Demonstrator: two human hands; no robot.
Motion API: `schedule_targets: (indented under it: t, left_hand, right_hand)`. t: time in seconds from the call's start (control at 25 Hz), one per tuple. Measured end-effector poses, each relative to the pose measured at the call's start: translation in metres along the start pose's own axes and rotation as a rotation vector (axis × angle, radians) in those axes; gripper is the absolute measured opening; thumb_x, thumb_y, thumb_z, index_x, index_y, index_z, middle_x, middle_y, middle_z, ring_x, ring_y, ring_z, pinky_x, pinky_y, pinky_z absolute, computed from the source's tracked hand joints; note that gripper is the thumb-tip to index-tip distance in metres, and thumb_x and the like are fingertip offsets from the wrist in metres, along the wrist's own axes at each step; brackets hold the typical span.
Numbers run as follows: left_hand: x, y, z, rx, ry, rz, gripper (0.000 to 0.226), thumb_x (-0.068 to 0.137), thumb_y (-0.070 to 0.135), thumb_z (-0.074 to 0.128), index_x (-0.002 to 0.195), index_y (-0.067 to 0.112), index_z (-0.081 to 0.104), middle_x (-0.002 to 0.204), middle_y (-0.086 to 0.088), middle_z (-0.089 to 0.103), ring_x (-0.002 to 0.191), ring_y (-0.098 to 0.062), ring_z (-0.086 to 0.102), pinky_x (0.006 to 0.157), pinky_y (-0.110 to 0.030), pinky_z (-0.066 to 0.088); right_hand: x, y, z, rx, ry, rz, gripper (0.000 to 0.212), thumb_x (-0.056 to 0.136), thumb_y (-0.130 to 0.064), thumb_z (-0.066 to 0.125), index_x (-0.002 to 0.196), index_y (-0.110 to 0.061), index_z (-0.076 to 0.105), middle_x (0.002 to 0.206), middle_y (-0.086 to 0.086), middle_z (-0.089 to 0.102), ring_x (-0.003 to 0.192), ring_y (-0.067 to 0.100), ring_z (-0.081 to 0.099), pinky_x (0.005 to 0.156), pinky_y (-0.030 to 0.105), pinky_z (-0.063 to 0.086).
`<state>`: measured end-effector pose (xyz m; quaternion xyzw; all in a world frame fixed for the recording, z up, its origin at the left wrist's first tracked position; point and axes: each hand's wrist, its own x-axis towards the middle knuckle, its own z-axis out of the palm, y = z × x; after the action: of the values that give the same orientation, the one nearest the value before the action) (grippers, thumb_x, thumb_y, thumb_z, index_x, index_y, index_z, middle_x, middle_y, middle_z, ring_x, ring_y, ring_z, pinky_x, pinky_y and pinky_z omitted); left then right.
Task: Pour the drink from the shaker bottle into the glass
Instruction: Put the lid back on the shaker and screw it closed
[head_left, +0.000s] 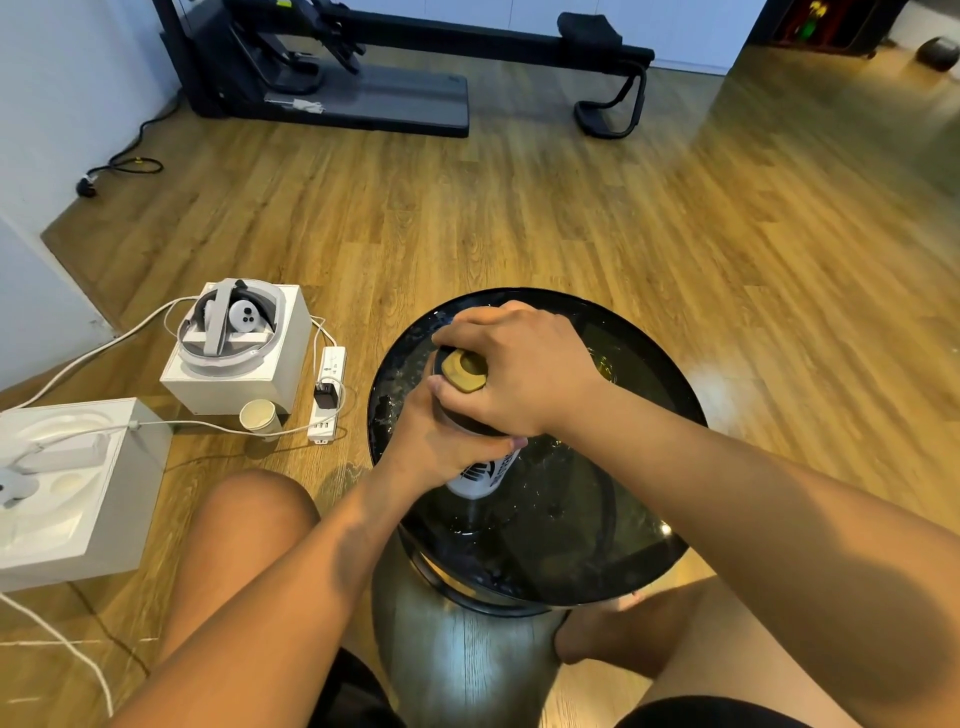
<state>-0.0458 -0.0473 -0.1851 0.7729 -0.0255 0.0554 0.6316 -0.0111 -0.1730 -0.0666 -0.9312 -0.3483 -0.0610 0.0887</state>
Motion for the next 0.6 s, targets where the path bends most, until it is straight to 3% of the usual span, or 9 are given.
schedule_targets:
  t: [0.28, 0.6]
  left_hand:
    - [-0.0015, 0.0046, 0.0005, 0.007, -0.003, 0.008, 0.063, 0.052, 0.042, 0.093, 0.107, 0.033, 0.063, 0.101, 0.021, 0.074, 0.097, 0.0, 0.071, 0.081, -0.013, 0.054]
    - [-0.0015, -0.0016, 0.0012, 0.004, -0.007, -0.016, 0.077, 0.05, 0.046, 0.095, 0.115, 0.019, 0.063, 0.103, 0.022, 0.073, 0.099, 0.001, 0.07, 0.081, -0.011, 0.053]
  right_hand:
    - [-0.0001, 0.0006, 0.0002, -0.011, -0.005, 0.01, 0.053, 0.084, -0.069, 0.039, 0.123, -0.04, 0.06, 0.118, -0.019, 0.061, 0.103, 0.018, 0.055, 0.075, 0.034, 0.047]
    - [0.0001, 0.0006, 0.0015, -0.023, -0.017, 0.025, 0.056, 0.083, -0.071, 0.035, 0.124, -0.04, 0.058, 0.12, -0.019, 0.06, 0.102, 0.018, 0.055, 0.074, 0.033, 0.046]
